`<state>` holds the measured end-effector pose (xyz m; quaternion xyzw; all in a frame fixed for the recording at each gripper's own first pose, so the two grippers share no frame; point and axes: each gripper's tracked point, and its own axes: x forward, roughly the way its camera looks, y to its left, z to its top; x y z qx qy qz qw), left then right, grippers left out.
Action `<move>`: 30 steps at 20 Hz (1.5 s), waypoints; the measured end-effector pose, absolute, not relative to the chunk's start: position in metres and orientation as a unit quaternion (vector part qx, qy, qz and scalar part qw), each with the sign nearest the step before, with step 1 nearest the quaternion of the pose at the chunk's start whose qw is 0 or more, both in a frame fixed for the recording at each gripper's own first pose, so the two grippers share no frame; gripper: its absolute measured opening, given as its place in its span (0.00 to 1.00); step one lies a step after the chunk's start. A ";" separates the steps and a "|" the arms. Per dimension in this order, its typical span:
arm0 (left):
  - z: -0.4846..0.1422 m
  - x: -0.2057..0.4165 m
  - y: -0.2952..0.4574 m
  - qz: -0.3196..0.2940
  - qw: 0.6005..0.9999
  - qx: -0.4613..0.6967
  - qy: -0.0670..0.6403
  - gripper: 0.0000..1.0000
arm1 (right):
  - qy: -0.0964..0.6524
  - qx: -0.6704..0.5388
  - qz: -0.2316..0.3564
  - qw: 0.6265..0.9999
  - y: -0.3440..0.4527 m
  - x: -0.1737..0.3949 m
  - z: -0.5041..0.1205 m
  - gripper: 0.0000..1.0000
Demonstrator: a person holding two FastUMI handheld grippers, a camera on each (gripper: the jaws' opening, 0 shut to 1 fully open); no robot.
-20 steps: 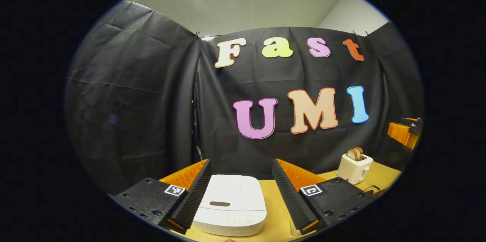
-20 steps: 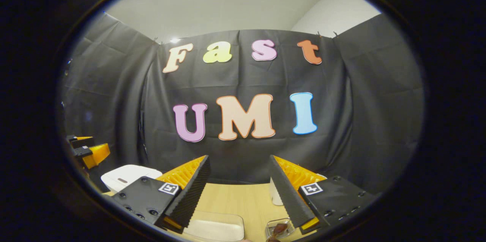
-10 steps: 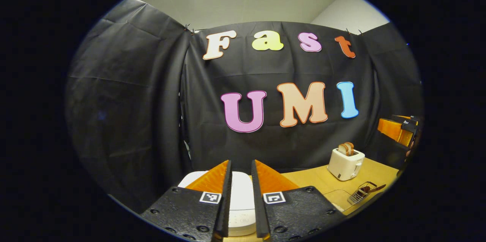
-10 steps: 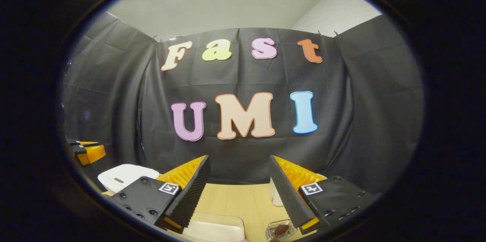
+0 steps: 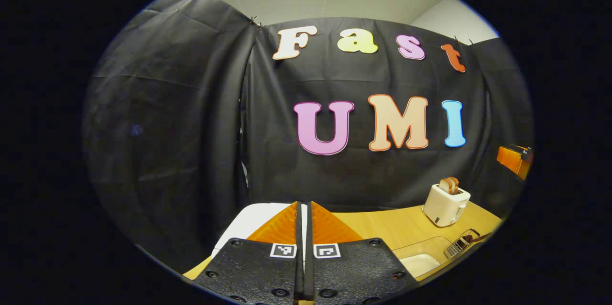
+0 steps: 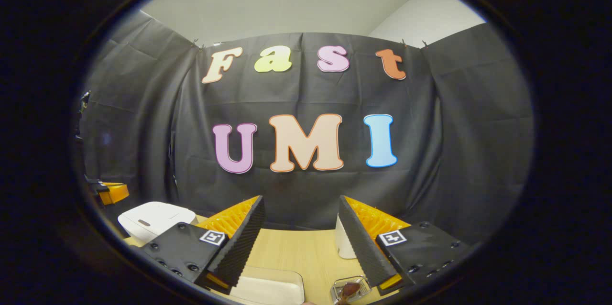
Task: Close the left gripper, press the button to open the rice cooker; take a wooden spoon from the chopstick holder with the right hand, scoop a spoonful of rice and pour it into the rice cooker, then put the wooden spoon back into the chopstick holder.
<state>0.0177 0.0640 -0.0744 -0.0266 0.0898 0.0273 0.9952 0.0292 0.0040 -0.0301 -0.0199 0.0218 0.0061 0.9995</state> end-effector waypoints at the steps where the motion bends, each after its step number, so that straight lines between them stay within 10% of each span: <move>1: -0.085 0.020 0.067 0.029 0.994 -0.029 0.101 0.00 | 0.024 -0.021 0.006 0.999 0.005 0.029 -0.032 0.97; 16: -0.196 0.027 0.089 0.045 0.973 -0.043 0.222 0.00 | 0.047 -0.034 -0.010 0.998 0.000 0.027 -0.044 0.97; 30: -0.128 0.047 0.093 0.056 0.993 0.004 0.108 0.00 | 0.057 -0.023 -0.013 0.998 -0.017 0.033 -0.050 1.00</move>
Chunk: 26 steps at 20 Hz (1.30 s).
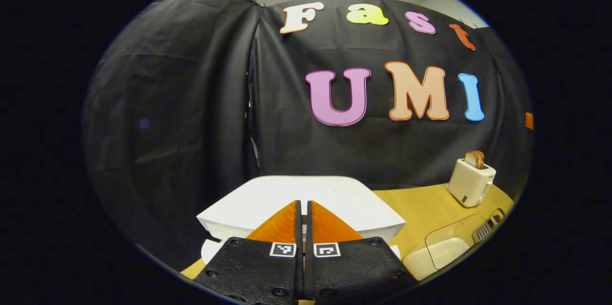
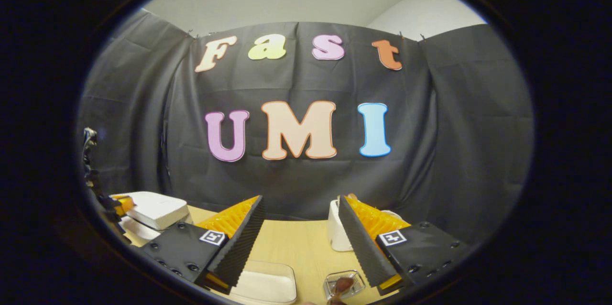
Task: Close the left gripper, press the button to open the rice cooker; take a wooden spoon from the chopstick holder with the right hand, scoop a spoonful of rice and pour it into the rice cooker, then put the wooden spoon back into the chopstick holder.
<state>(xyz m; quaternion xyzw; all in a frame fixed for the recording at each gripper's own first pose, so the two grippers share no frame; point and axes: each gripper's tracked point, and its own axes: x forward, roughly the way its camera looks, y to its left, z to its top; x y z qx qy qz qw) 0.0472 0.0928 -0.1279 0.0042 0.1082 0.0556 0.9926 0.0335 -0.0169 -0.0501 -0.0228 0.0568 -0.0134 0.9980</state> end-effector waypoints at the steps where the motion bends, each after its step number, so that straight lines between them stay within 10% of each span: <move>1: -0.114 0.049 0.092 0.054 0.994 0.006 0.094 0.01 | 0.058 -0.021 -0.015 0.998 -0.020 0.034 -0.050 1.00; 10: -0.054 0.056 0.076 0.030 0.999 0.022 0.032 0.00 | 0.076 -0.022 -0.019 0.997 -0.047 0.041 -0.061 1.00; 12: -0.049 0.049 0.064 0.017 0.999 0.014 0.030 0.15 | 0.091 -0.029 -0.014 0.995 -0.052 0.044 -0.068 1.00; 16: -0.035 0.034 0.043 -0.002 1.000 0.005 0.023 0.88 | 0.164 -0.055 0.017 0.985 -0.059 0.049 -0.102 0.99; 26: -0.019 0.011 0.040 -0.001 1.000 0.018 0.014 0.90 | 0.390 -0.134 0.043 0.910 -0.089 0.021 -0.225 0.98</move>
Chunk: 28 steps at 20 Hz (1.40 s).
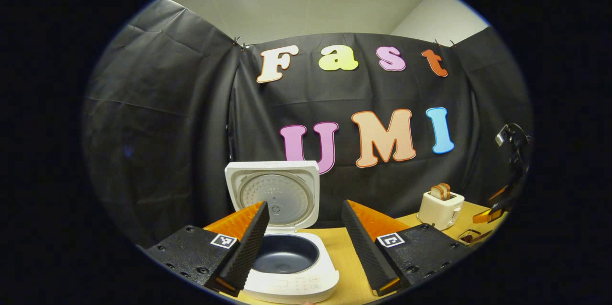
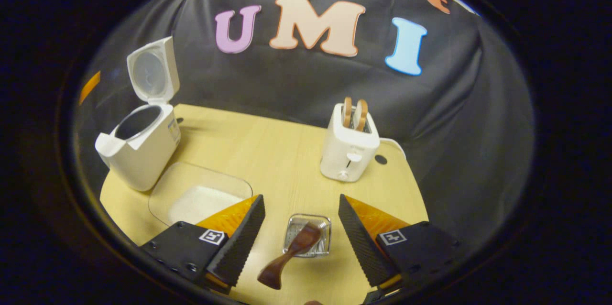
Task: Close the left gripper, press the button to open the rice cooker; take a wooden spoon from the chopstick holder with the right hand, scoop a spoonful of rice and pour it into the rice cooker, then put the wooden spoon back into the chopstick holder.
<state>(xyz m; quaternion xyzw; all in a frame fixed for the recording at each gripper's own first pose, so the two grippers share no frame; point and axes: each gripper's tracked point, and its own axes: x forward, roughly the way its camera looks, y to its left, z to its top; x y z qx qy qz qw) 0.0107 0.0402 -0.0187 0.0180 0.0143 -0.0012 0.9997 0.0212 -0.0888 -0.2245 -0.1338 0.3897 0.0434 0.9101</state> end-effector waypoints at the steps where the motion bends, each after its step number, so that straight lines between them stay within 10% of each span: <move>1: -0.021 0.009 0.042 0.002 1.000 0.018 0.016 0.90 | 0.402 -0.132 0.042 0.905 -0.092 0.018 -0.231 0.95; 11: -0.021 -0.011 0.054 0.026 0.999 0.025 0.018 0.90 | 0.556 -0.089 0.041 0.825 -0.116 -0.030 -0.301 0.96; 20: -0.018 -0.020 0.065 0.042 0.998 0.032 0.016 0.90 | 0.669 -0.076 0.087 0.734 -0.112 -0.063 -0.326 0.66; 28: -0.029 -0.020 0.079 0.059 0.998 0.013 0.025 0.90 | 0.652 -0.143 0.101 0.738 -0.116 -0.046 -0.315 0.67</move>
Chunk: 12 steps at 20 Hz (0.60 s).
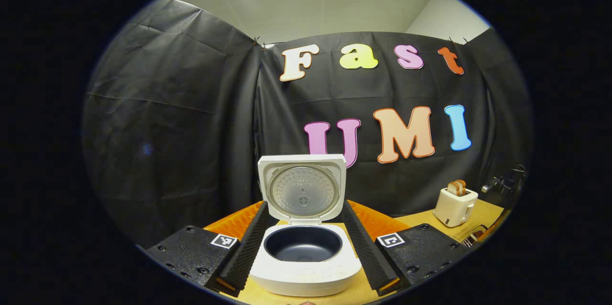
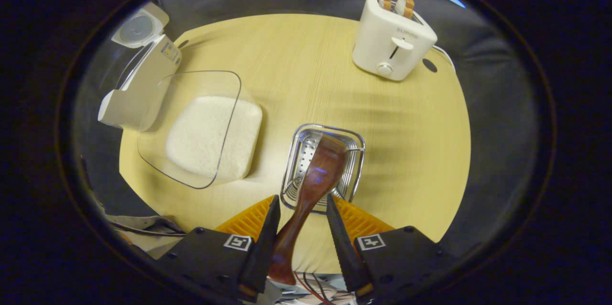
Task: Close the left gripper, press the button to open the rice cooker; take a wooden spoon from the chopstick holder with the right hand, scoop a spoonful of rice and pour it into the rice cooker, then put the wooden spoon back into the chopstick holder.
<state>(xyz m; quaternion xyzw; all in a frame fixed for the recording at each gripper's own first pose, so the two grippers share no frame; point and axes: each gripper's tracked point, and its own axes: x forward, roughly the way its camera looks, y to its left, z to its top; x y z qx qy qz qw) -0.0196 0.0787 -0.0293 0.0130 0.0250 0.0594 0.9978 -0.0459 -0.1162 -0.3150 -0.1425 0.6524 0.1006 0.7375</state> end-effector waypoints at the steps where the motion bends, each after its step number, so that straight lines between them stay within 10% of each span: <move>1: -0.032 -0.019 0.079 0.059 0.998 0.009 0.027 0.90 | 0.644 -0.173 0.103 0.738 -0.119 -0.043 -0.312 0.67; 6: -0.036 -0.018 0.080 0.053 0.998 0.003 0.030 0.90 | 0.574 -0.307 0.122 0.749 -0.125 -0.032 -0.296 0.70; 12: -0.029 -0.003 0.061 0.021 0.999 0.012 0.027 0.90 | 0.375 -0.161 0.062 0.911 -0.109 -0.004 -0.246 0.77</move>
